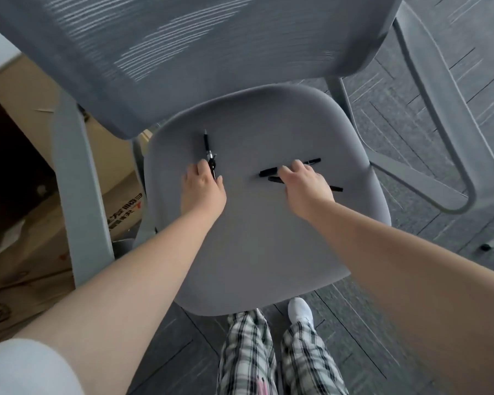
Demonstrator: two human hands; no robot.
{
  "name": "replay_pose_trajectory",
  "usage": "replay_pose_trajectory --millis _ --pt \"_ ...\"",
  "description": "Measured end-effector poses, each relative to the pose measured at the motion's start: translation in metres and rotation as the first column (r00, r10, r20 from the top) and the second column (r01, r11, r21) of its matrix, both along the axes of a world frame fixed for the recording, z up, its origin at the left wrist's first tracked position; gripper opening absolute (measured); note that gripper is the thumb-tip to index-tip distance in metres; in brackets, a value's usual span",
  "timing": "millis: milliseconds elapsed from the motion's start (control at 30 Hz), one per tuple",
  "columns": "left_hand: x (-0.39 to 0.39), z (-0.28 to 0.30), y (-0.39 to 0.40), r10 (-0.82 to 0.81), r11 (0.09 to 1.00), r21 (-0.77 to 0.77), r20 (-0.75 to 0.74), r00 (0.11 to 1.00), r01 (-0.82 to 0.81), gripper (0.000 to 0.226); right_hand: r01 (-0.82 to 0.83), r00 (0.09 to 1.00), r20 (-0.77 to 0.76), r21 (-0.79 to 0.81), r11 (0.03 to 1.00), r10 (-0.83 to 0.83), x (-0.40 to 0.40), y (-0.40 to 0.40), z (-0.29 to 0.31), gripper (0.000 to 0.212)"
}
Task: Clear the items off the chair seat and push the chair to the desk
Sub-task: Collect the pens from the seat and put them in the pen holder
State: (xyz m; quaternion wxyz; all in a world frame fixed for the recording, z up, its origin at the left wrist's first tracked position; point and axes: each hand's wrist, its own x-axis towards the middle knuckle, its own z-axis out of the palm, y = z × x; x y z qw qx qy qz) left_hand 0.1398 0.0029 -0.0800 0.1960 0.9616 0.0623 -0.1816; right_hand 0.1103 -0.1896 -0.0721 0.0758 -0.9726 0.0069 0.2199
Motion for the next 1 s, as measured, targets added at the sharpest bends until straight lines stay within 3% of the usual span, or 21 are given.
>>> replay_pose_trajectory --millis 167,367,467,700,833,1000 --pt "0.030 -0.015 -0.005 0.001 0.999 0.041 -0.034 0.999 0.001 0.073 0.036 0.999 0.031 -0.027 0.999 -0.035 0.021 0.001 -0.011 0.046" --pt "0.045 -0.029 -0.011 0.041 0.996 0.082 -0.075 0.996 -0.035 0.082 0.026 1.000 0.014 -0.040 0.999 -0.025 0.028 0.003 -0.030 0.059" --pt "0.048 -0.033 -0.012 0.068 0.992 0.108 -0.093 0.993 -0.058 0.076 0.020 1.000 0.015 -0.043 0.999 -0.020 0.027 0.005 -0.036 0.051" --pt "0.036 -0.028 -0.013 0.043 0.985 0.173 -0.164 0.986 -0.014 0.036 0.029 0.999 -0.034 -0.057 0.998 -0.031 0.016 0.008 -0.038 0.026" --pt "0.018 -0.008 -0.011 0.008 0.982 0.183 -0.254 0.967 0.040 0.029 0.039 0.995 -0.087 -0.056 0.998 -0.044 0.003 0.006 -0.022 0.023" --pt "-0.012 0.040 -0.006 -0.047 0.984 0.153 -0.265 0.963 0.090 0.027 -0.009 0.984 -0.180 0.031 0.999 0.015 -0.012 0.007 0.024 0.016"
